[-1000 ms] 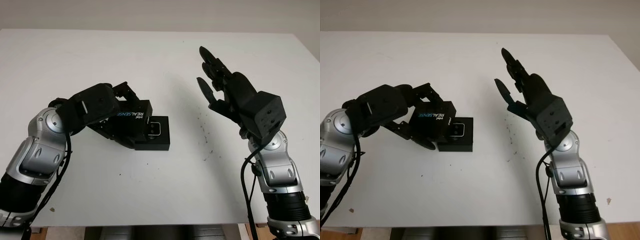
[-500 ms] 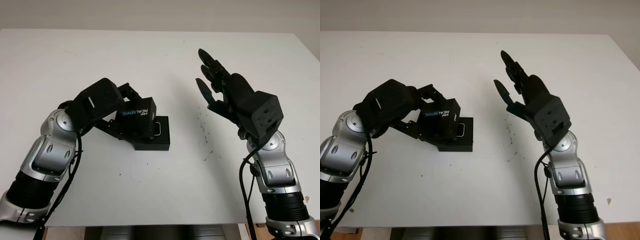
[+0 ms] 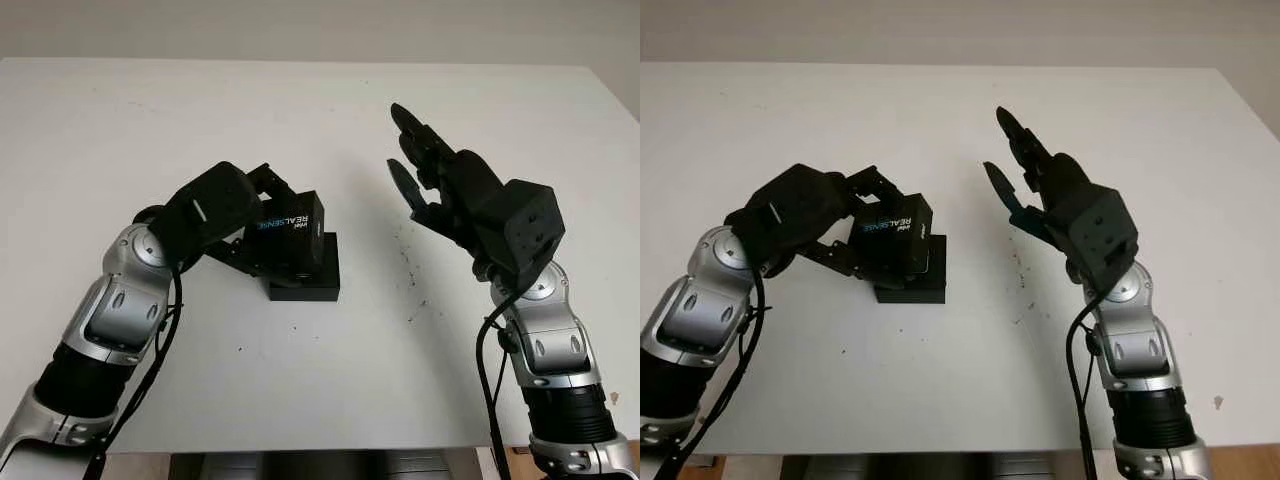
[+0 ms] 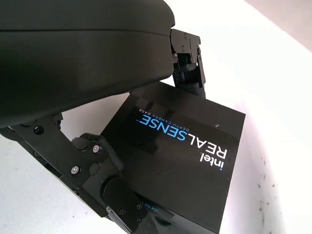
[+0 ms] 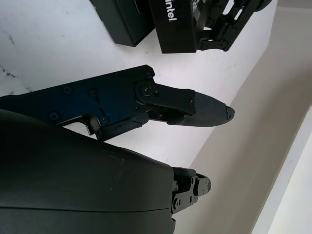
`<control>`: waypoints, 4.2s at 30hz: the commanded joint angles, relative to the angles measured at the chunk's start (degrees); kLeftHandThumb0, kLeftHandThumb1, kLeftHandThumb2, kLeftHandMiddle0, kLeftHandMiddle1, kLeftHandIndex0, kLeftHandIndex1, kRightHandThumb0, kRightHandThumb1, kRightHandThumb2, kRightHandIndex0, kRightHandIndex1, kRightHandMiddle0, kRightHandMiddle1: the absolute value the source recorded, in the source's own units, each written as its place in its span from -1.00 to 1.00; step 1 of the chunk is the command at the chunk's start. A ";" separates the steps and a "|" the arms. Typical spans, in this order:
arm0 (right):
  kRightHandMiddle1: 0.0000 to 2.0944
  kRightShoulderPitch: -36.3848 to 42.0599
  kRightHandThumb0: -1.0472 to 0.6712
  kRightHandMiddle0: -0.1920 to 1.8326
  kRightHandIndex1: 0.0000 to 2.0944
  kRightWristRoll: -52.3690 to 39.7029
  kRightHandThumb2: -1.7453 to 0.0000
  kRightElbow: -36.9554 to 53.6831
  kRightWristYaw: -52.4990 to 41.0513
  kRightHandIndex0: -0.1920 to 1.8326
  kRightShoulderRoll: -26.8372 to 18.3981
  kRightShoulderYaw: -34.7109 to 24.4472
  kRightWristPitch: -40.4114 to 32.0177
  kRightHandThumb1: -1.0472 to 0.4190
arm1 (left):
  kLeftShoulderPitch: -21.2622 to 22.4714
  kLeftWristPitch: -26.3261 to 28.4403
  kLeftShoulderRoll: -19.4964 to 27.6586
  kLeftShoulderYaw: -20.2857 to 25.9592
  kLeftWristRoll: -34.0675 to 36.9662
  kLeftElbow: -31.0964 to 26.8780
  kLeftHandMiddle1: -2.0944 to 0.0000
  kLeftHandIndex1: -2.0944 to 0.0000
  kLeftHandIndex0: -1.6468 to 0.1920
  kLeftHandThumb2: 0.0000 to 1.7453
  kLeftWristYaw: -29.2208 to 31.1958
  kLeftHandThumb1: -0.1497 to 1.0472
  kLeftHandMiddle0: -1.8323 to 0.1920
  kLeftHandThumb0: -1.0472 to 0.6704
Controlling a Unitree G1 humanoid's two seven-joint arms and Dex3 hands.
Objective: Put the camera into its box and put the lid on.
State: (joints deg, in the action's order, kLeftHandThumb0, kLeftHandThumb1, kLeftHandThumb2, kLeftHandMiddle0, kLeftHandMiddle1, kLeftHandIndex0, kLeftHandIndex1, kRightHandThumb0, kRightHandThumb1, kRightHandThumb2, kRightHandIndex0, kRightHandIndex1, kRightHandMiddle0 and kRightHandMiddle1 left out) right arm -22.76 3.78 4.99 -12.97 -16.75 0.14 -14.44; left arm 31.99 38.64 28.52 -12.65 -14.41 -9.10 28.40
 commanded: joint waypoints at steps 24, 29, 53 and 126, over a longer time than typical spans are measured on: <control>-0.95 0.88 -0.53 -0.79 -0.96 -0.92 0.36 -0.69 2.13 -0.79 2.52 -0.11 3.87 -1.00 | 4.09 17.63 1.05 0.50 6.85 -2.96 -0.90 -0.63 0.65 -0.89 6.70 1.00 0.39 -0.05; -0.95 1.09 -0.52 -0.79 -0.95 -1.05 0.36 -1.01 2.36 -0.79 2.89 -0.04 4.47 -1.00 | 5.88 23.59 0.81 -0.76 7.93 -4.97 -0.60 -0.37 0.85 -0.83 5.97 1.00 0.70 -0.14; -0.95 1.54 -0.53 -0.78 -0.95 -0.06 0.36 -0.84 3.15 -0.79 3.15 0.25 4.08 -1.00 | 6.54 23.00 8.10 -7.76 13.45 -11.94 0.93 0.83 1.00 -0.73 8.29 1.00 0.90 -0.22; -0.95 2.52 -0.53 -0.77 -0.95 -0.88 0.38 -0.30 1.59 -0.78 2.43 -1.01 2.69 -1.00 | -32.50 -32.42 -2.72 3.52 -14.75 -26.63 1.00 1.00 1.00 -0.88 -3.63 1.00 1.00 -0.92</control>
State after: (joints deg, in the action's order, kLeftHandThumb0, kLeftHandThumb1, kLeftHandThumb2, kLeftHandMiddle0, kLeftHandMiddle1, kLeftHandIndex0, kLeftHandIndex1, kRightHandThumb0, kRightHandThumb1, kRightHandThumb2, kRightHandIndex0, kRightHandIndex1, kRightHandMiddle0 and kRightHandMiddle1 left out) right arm -20.40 3.12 3.23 -11.40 -13.97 -0.61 -11.48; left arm 0.93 6.14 25.19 -10.14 -30.38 -33.15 24.00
